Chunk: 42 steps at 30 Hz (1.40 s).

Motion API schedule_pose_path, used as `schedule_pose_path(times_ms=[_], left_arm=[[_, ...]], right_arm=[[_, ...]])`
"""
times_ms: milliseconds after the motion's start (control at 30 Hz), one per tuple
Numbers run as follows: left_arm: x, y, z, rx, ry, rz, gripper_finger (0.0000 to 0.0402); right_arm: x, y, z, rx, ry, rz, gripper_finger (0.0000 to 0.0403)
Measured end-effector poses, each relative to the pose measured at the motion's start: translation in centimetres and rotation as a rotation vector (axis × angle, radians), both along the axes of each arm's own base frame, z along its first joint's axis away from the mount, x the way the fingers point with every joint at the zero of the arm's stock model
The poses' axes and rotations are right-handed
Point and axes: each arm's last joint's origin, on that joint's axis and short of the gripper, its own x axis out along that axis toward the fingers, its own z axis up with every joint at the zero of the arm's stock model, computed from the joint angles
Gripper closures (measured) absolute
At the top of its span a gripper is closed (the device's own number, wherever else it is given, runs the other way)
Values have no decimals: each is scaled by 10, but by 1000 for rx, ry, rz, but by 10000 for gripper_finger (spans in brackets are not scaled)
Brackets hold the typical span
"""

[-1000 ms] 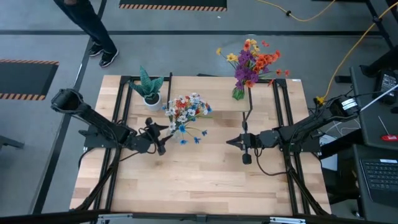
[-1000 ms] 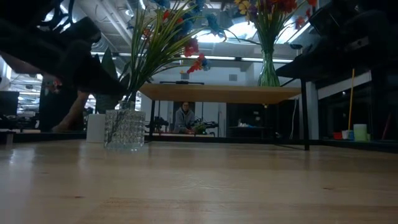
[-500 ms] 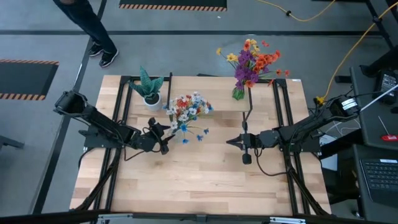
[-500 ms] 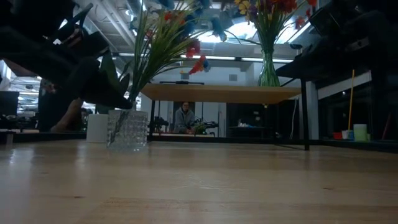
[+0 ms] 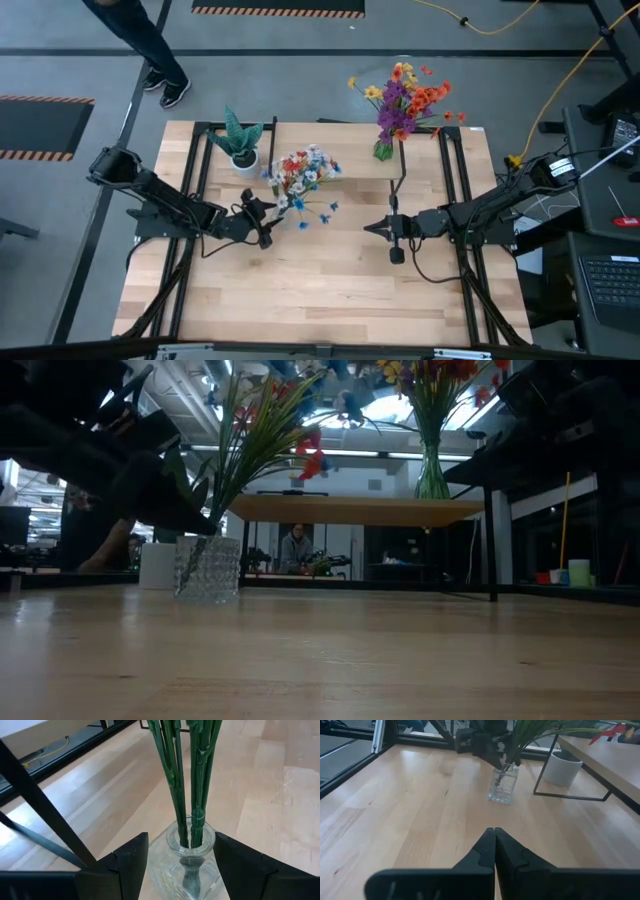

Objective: Pick and place flowers into a vace then onto a shelf
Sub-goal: Put the transparent flower vase on the shelf

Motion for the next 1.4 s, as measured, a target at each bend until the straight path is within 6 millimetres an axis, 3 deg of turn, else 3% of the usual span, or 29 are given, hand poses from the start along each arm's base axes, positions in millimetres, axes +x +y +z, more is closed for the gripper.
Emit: schedule_pose_path(times_ms=[333,667,1400], left_arm=[[1,-2,0,6,27,-84,198],[1,-4,0,-33,41,-139,287],[4,-6,3,-7,12,-190,298]], right_arm=[[0,0,0,-1,0,0,401],[0,0,0,-1,0,0,401],[0,0,-1,-3,11,0,401]])
